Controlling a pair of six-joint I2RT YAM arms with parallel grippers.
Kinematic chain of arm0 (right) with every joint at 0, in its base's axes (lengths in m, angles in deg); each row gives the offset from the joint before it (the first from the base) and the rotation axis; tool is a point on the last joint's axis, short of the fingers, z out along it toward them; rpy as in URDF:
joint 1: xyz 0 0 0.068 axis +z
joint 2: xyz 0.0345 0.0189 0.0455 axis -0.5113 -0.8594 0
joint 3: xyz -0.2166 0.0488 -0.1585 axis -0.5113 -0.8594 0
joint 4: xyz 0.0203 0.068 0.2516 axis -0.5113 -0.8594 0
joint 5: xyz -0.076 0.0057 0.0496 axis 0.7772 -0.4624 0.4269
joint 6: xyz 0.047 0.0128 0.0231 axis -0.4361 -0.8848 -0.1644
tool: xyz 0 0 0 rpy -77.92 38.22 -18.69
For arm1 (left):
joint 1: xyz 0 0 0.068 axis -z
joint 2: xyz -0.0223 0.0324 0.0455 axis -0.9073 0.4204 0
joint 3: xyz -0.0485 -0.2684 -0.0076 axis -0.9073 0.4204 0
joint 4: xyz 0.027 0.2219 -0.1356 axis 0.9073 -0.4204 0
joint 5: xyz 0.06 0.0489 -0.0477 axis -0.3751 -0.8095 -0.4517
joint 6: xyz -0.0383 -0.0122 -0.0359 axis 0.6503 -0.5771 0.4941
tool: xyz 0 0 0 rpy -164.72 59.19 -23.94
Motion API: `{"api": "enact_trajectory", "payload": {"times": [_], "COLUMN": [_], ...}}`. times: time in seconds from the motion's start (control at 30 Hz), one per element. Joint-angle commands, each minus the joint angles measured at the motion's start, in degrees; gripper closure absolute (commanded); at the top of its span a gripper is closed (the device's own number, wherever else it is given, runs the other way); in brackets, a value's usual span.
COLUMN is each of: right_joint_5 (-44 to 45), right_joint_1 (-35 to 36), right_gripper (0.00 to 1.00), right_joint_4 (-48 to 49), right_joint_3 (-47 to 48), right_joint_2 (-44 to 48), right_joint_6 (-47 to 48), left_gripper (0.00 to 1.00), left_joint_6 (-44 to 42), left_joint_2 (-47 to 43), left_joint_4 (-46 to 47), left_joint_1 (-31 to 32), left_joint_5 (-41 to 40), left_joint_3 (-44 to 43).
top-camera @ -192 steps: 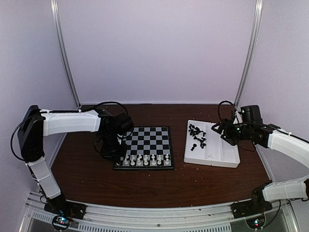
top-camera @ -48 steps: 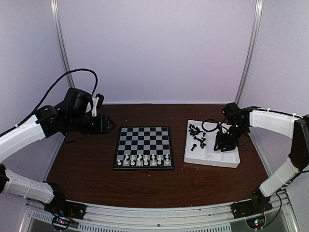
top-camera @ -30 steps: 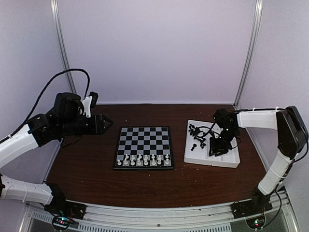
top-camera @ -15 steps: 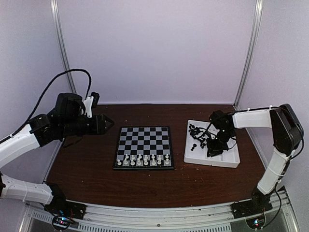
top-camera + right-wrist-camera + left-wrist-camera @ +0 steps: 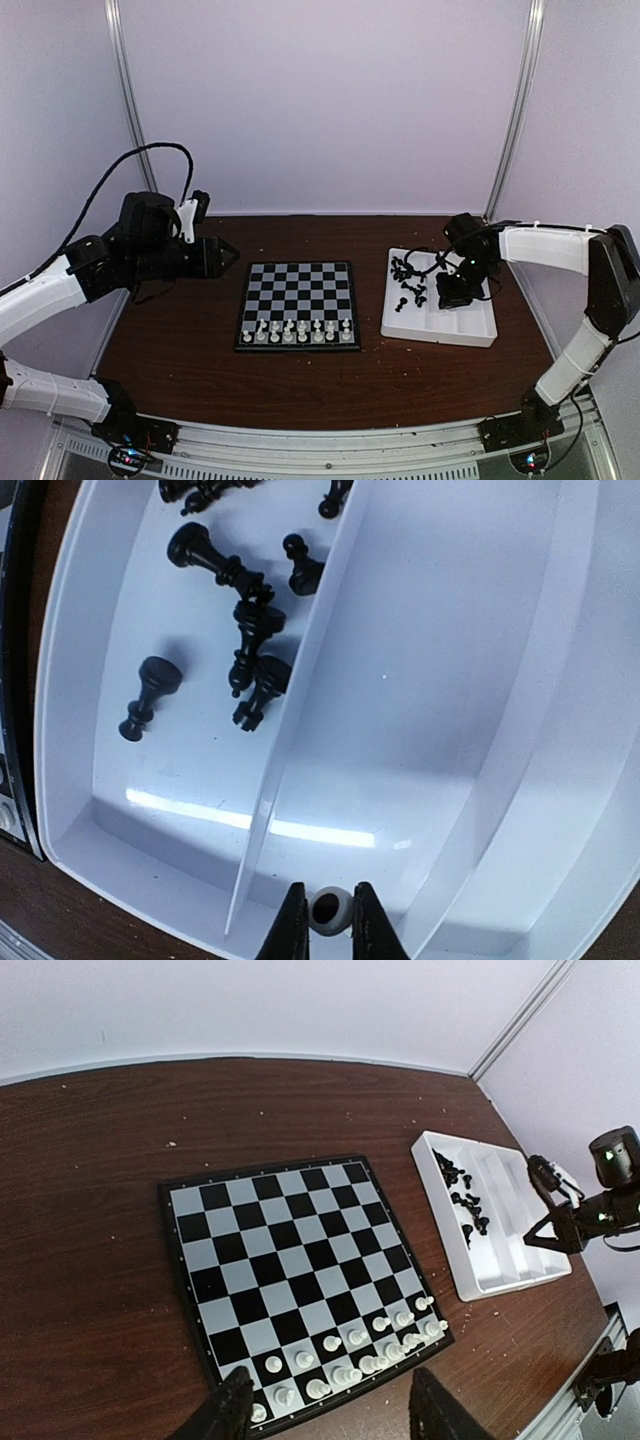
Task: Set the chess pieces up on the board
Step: Pick up the chess piece from the storage box, then place the chess piece on the chessboard.
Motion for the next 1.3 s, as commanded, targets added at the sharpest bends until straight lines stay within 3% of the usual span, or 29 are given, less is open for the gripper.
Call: {"api": "enact_trajectory", "payload": {"times": [0.0, 0.17, 0.4, 0.7, 0.97, 1.17, 1.27], "right_joint_5": [4.44, -0.43, -9.67, -7.45, -15.44, -15.86, -14.66], "right_joint_1": [0.3, 1.18, 3.07, 3.11, 3.2, 3.2, 3.2], "right_gripper": [0.94, 0.94, 0.93, 0.91, 0.9, 0.9, 0.91], "right_joint_4": [2.22, 9.98, 17.13, 16.59, 22.42, 22.29, 22.09], "right_joint_3": [-0.15, -2.3, -0.38, 0.23, -1.44, -1.23, -1.6], "right_joint_2": [6.39, 13.41, 14.31, 12.41, 11.67, 12.02, 12.32], "right_joint_6": [1.41, 2.06, 0.38, -1.86, -8.58, -10.81, -12.33], "left_gripper": [0.46, 0.46, 0.46, 0.46, 0.46, 0.45, 0.45], "left_joint_6": [-0.99, -0.92, -0.68, 0.09, -0.46, -1.26, -2.31], "left_joint_2": [0.19, 1.21, 4.02, 7.27, 9.34, 12.92, 15.7], "left_joint_4": [4.14, 5.27, 6.04, 5.29, 13.97, 26.51, 28.43], "left_joint_1": [-0.26, -0.26, -0.26, -0.26, -0.26, -0.09, 0.75], "left_joint_5": [1.03, 1.98, 5.82, 7.3, 10.64, 12.16, 10.17], "left_joint_3": [1.27, 1.61, 1.48, 0.77, 2.02, 2.24, 0.34]}}
